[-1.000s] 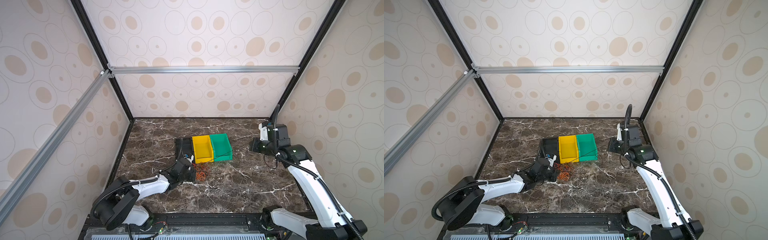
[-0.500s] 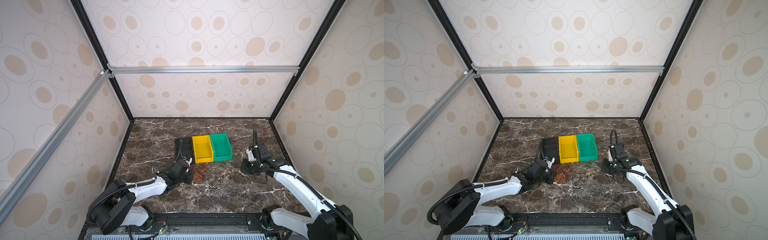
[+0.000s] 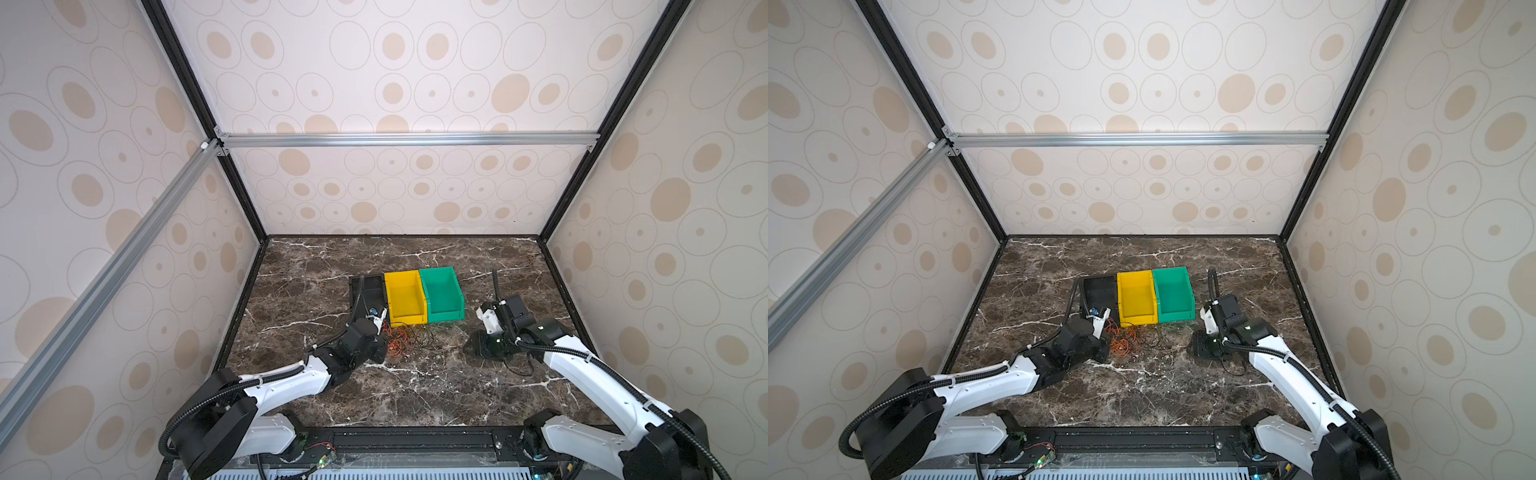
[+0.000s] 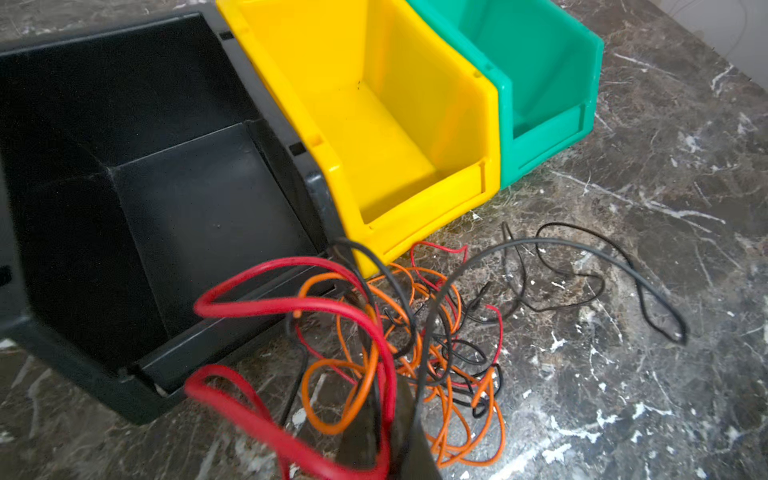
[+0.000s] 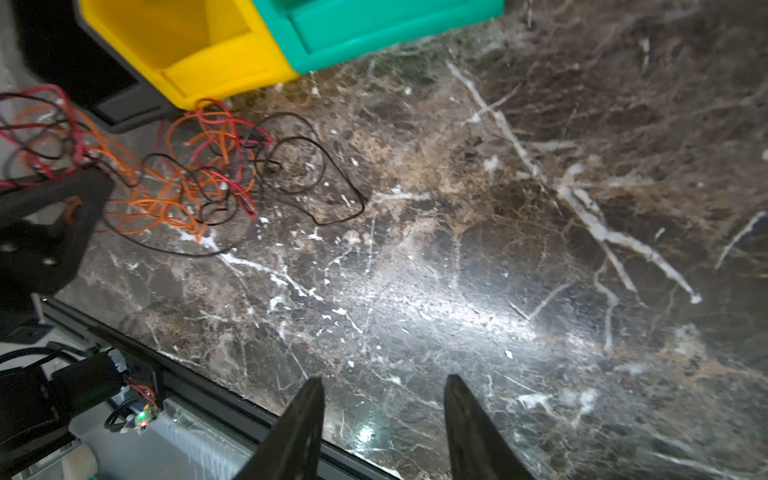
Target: Untangle the cables
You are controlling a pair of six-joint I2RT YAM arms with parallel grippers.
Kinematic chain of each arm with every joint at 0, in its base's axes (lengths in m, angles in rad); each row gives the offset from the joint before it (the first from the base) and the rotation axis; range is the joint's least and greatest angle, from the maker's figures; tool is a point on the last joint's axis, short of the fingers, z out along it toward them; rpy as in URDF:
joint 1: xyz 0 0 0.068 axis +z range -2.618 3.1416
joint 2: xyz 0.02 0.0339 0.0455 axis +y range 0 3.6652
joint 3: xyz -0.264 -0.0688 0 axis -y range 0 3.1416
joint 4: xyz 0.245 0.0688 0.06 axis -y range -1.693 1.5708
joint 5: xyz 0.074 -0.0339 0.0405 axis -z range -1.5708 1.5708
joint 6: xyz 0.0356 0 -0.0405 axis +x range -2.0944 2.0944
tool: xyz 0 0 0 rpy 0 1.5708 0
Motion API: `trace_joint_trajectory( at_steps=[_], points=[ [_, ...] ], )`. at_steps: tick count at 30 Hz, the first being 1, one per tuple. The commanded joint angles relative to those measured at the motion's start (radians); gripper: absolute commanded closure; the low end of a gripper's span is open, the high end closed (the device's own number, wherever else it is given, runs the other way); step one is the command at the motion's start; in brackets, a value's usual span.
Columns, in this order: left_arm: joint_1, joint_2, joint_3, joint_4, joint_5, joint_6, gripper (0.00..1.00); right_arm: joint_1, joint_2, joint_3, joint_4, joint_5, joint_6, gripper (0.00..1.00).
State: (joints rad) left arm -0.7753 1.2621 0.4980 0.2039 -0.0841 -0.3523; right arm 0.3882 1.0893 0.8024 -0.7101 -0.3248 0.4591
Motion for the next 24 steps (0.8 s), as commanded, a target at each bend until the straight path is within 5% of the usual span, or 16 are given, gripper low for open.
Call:
trace_joint_trajectory(
  at_steps=[1, 8, 20, 24],
  points=[
    [-0.008, -0.020, 0.011, 0.042, 0.002, 0.052, 0.98, 0.014, 0.027, 0.033, 0.134, -0.121, 0.001, 0.51],
    [-0.013, -0.047, 0.001, 0.050, 0.040, 0.084, 0.97, 0.125, 0.258, 0.155, 0.412, -0.234, 0.015, 0.48],
    [-0.040, -0.085, -0.030, 0.104, 0.069, 0.103, 0.96, 0.214, 0.588, 0.347, 0.450, -0.280, -0.033, 0.47],
    [-0.041, -0.084, -0.036, 0.106, 0.064, 0.097, 0.95, 0.243, 0.605, 0.334, 0.457, -0.279, -0.023, 0.58]
  ],
)
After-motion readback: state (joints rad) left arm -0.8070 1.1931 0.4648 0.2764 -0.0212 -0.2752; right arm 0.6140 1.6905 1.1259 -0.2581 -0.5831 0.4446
